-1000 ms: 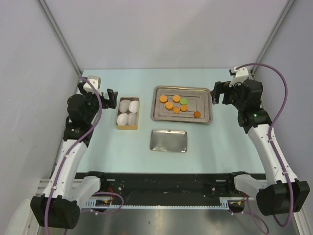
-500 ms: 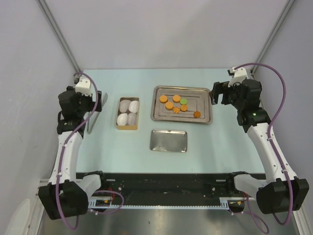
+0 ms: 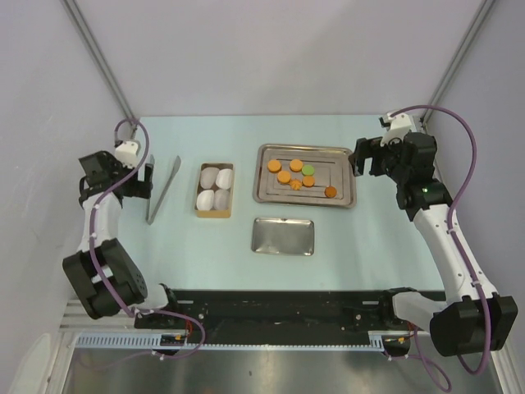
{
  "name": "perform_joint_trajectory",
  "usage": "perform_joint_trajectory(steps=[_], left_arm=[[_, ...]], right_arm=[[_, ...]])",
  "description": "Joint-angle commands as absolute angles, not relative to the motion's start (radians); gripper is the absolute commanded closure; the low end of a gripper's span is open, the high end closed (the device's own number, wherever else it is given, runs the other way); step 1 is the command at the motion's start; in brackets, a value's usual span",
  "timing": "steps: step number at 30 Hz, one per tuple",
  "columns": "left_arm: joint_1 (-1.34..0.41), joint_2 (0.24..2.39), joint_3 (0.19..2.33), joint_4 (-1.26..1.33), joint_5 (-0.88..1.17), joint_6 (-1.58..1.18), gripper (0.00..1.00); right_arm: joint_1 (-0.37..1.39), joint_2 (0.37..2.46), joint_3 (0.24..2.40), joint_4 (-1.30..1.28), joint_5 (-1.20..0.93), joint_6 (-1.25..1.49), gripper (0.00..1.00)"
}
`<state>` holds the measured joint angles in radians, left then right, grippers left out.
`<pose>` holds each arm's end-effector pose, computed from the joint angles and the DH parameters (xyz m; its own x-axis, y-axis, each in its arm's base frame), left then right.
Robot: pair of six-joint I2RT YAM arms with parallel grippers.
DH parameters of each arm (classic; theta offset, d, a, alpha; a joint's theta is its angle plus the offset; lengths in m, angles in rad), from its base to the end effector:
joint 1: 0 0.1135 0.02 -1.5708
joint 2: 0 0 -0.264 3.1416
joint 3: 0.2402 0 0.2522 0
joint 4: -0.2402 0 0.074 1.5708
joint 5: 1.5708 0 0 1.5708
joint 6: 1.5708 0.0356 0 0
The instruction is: Pack the cookies
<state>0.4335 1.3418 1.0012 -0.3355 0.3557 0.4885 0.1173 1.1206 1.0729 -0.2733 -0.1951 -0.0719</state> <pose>0.2727 0.1126 0.2781 -0.5705 0.2207 -0.7911 0.1365 0.9753 0.1736 0.2535 0.0368 0.3651 -0.2912 -0.1053 -0.9509 -0.3192 0.9476 -0.0072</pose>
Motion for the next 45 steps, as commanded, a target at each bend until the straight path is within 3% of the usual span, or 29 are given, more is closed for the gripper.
perform_joint_trajectory(steps=[1,12,33,45], left_arm=[[0.439,1.414,1.029,-0.330,0.399,0.583,0.00],[0.434,1.614,1.035,-0.250,0.396,0.589,0.00],[0.348,1.786,1.100,-0.201,0.308,0.637,0.00],[0.270,1.770,0.999,-0.089,0.192,0.658,0.09]], right_arm=[[0.133,1.127,1.085,-0.258,-0.219,-0.080,0.00],[0.160,1.150,1.083,-0.259,-0.224,-0.089,0.00],[0.176,1.190,1.085,-0.259,-0.209,-0.104,0.00],[0.176,1.209,1.085,-0.259,-0.206,-0.109,0.00]])
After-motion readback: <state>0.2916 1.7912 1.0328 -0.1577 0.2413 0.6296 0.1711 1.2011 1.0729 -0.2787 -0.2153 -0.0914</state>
